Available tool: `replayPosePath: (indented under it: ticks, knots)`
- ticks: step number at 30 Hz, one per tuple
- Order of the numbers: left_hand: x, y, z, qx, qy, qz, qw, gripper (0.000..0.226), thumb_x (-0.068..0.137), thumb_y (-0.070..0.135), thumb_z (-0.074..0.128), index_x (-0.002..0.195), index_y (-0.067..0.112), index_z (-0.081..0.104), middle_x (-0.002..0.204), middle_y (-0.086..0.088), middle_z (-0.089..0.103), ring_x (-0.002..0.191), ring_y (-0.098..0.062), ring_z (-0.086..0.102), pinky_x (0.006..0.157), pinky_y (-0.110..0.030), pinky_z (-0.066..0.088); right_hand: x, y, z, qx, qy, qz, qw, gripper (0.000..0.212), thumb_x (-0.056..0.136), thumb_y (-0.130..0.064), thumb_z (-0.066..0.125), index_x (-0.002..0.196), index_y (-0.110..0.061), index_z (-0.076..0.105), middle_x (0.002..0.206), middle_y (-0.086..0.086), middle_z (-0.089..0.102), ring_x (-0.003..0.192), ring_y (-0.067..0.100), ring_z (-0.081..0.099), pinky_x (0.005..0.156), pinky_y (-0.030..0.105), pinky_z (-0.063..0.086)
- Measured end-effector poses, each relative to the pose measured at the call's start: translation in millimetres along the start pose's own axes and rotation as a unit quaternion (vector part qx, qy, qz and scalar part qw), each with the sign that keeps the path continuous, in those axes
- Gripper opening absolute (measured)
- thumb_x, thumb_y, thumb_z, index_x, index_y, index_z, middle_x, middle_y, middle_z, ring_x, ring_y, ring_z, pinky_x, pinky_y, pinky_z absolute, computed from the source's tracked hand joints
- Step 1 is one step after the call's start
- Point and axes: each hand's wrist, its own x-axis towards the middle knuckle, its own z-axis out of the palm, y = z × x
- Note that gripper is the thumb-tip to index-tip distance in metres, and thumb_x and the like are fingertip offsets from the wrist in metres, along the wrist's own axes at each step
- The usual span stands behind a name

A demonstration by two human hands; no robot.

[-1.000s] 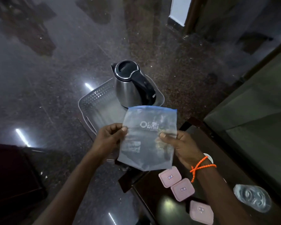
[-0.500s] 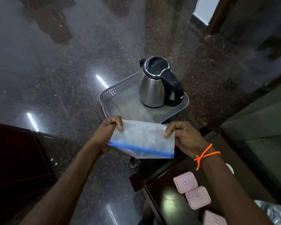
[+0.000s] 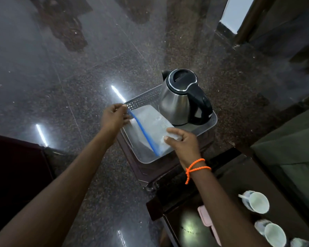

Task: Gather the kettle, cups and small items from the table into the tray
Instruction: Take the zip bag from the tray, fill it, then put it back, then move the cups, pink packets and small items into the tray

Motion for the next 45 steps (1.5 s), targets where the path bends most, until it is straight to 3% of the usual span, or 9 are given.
replayPosePath:
  ticks: [4, 8, 13, 20, 24, 28, 35, 42, 45]
  knots:
    - [3.5, -11.8, -6.0, 0.215, 0.128, 0.156, 0.955, 0.024, 0.097, 0.023, 0.061, 0.116, 0.01, 0.07, 0.101, -0.006, 0.072, 0.092, -0.02, 0.065, 0.089, -0.036, 0.051, 13.5, 7.7, 41.3, -0.178, 0.012, -0.028, 0.984, 0.036, 0.075, 0.0, 0.078, 0.11, -0.007, 0.076, 0.114, 0.01, 0.075, 0.107, 0.023, 0.07, 0.1, 0.032, 0.053]
    - [-5.2, -33.0, 0.5, 0.436, -0.07, 0.311, 0.841, 0.022, 0.092, 0.015, 0.066, 0.112, 0.011, 0.074, 0.114, -0.014, 0.07, 0.105, -0.032, 0.065, 0.092, -0.04, 0.053, 14.7, 14.9, 65.5, -0.387, -0.033, -0.017, 0.921, 0.037, 0.08, 0.0, 0.067, 0.111, -0.019, 0.074, 0.129, 0.012, 0.06, 0.119, 0.032, 0.06, 0.103, 0.035, 0.049]
    - [-4.8, -50.1, 22.3, 0.647, -0.235, 0.296, 0.662, 0.038, 0.091, 0.028, 0.062, 0.129, 0.028, 0.068, 0.13, -0.004, 0.065, 0.123, -0.029, 0.059, 0.097, -0.042, 0.051, 12.9, 24.7, 66.3, -0.556, 0.035, -0.145, 0.818, 0.029, 0.091, -0.019, 0.052, 0.109, -0.024, 0.074, 0.137, 0.003, 0.053, 0.129, 0.031, 0.044, 0.099, 0.047, 0.038]
    - [-6.3, -50.4, 27.3, 0.645, -0.217, 0.256, 0.686, 0.033, 0.085, 0.019, 0.066, 0.116, 0.024, 0.076, 0.121, -0.007, 0.069, 0.114, -0.031, 0.066, 0.086, -0.042, 0.058, 13.5, 19.4, 46.5, -0.56, -0.069, -0.179, 0.806, 0.03, 0.089, -0.015, 0.054, 0.111, -0.024, 0.073, 0.116, 0.003, 0.065, 0.116, 0.029, 0.056, 0.094, 0.041, 0.042]
    - [-47.7, -58.9, 52.1, 0.438, -0.08, 0.321, 0.836, 0.024, 0.089, 0.013, 0.068, 0.111, 0.016, 0.077, 0.11, -0.008, 0.073, 0.098, -0.029, 0.07, 0.084, -0.04, 0.057, -20.3, 15.0, 3.4, -0.406, 0.036, -0.238, 0.881, 0.024, 0.076, -0.016, 0.065, 0.097, -0.02, 0.076, 0.105, 0.0, 0.07, 0.101, 0.027, 0.062, 0.085, 0.038, 0.048]
    - [-119.8, -71.0, 120.2, 0.297, -0.073, 0.363, 0.88, 0.02, 0.088, 0.017, 0.063, 0.104, 0.02, 0.075, 0.099, 0.003, 0.07, 0.089, -0.017, 0.066, 0.08, -0.034, 0.054, -52.0, 44.6, -62.7, -0.356, 0.149, -0.227, 0.894, 0.021, 0.076, -0.015, 0.067, 0.096, -0.016, 0.076, 0.103, 0.003, 0.071, 0.096, 0.026, 0.063, 0.084, 0.037, 0.05]
    - [-212.1, -121.1, 231.8, 0.338, -0.318, 0.356, 0.811, 0.03, 0.086, 0.011, 0.071, 0.116, 0.014, 0.073, 0.105, -0.004, 0.069, 0.095, -0.021, 0.067, 0.085, -0.038, 0.055, -108.7, 116.3, -212.6, -0.38, 0.327, -0.114, 0.858, 0.018, 0.077, -0.02, 0.066, 0.093, -0.018, 0.075, 0.099, 0.004, 0.07, 0.09, 0.032, 0.064, 0.08, 0.041, 0.049]
    - [-247.5, -174.4, 307.6, 0.542, -0.477, 0.392, 0.57, 0.09, 0.068, 0.042, 0.078, 0.151, 0.034, 0.044, 0.142, 0.002, 0.052, 0.126, -0.026, 0.051, 0.096, -0.043, 0.048, -164.6, 176.0, -288.1, -0.397, 0.39, 0.1, 0.825, 0.057, 0.068, -0.046, 0.077, 0.118, -0.02, 0.066, 0.118, 0.008, 0.06, 0.107, 0.032, 0.057, 0.089, 0.044, 0.049]
    - [-252.6, -190.9, 320.6, 0.564, -0.478, 0.407, 0.536, 0.076, 0.077, 0.045, 0.079, 0.146, 0.036, 0.048, 0.137, 0.003, 0.053, 0.127, -0.024, 0.05, 0.097, -0.043, 0.05, -168.1, 192.8, -291.3, -0.375, 0.366, 0.12, 0.843, 0.063, 0.07, -0.048, 0.077, 0.122, -0.017, 0.06, 0.123, 0.011, 0.057, 0.113, 0.033, 0.055, 0.093, 0.042, 0.051]
